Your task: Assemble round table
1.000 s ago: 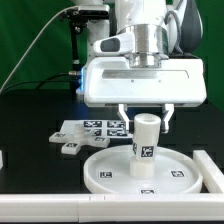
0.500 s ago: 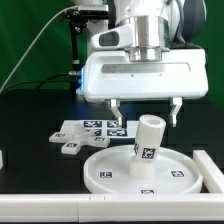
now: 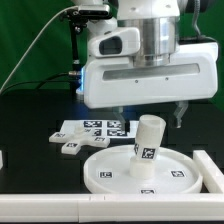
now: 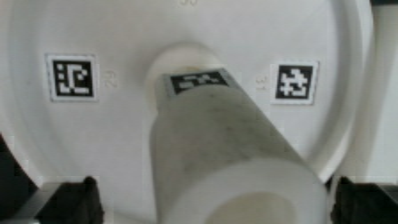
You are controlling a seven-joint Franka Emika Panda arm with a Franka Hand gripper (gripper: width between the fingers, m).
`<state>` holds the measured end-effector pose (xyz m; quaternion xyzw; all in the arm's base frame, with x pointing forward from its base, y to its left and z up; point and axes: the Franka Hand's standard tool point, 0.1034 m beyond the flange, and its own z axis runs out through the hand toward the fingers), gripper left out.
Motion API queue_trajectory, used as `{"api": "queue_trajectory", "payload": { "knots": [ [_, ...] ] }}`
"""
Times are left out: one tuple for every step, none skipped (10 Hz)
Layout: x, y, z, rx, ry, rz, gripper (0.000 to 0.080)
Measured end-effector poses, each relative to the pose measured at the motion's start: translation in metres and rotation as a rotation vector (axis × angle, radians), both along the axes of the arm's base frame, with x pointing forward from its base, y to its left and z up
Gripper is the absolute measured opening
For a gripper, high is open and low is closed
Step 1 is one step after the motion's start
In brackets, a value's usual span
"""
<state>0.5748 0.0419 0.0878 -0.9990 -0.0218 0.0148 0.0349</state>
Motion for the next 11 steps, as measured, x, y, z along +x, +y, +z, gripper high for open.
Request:
{"api": "queue_trajectory", "payload": {
  "knots": [
    [-0.0007, 0.0014, -0.0017, 0.000, 0.002, -0.014, 0.0590],
    [-0.0005, 0.0018, -0.0016, 0.000, 0.002, -0.024, 0.0590],
    [-0.0005, 0.0014, -0.0017, 0.000, 0.002, -0.026, 0.0452],
    [-0.0001, -0.0002, -0.0015, -0.002, 0.003, -0.058, 0.0411],
    [0.0000, -0.0014, -0.0014, -0.005, 0.009, -0.150, 0.0411],
    [0.0001, -0.0021, -0.0014, -0.008, 0.013, -0.210, 0.0411],
    [0.0003, -0.0025, -0.0018, -0.010, 0.011, -0.278, 0.0411],
    [0.0004, -0.0044, -0.0019, -0.014, -0.005, -0.410, 0.0411],
    [-0.0002, -0.0060, -0.0017, -0.014, -0.017, -0.526, 0.0411],
    [-0.0025, -0.0065, -0.0019, -0.011, -0.018, -0.674, 0.0411],
    [-0.0042, -0.0059, -0.0016, -0.002, -0.013, -0.872, 0.0412]
  ]
}}
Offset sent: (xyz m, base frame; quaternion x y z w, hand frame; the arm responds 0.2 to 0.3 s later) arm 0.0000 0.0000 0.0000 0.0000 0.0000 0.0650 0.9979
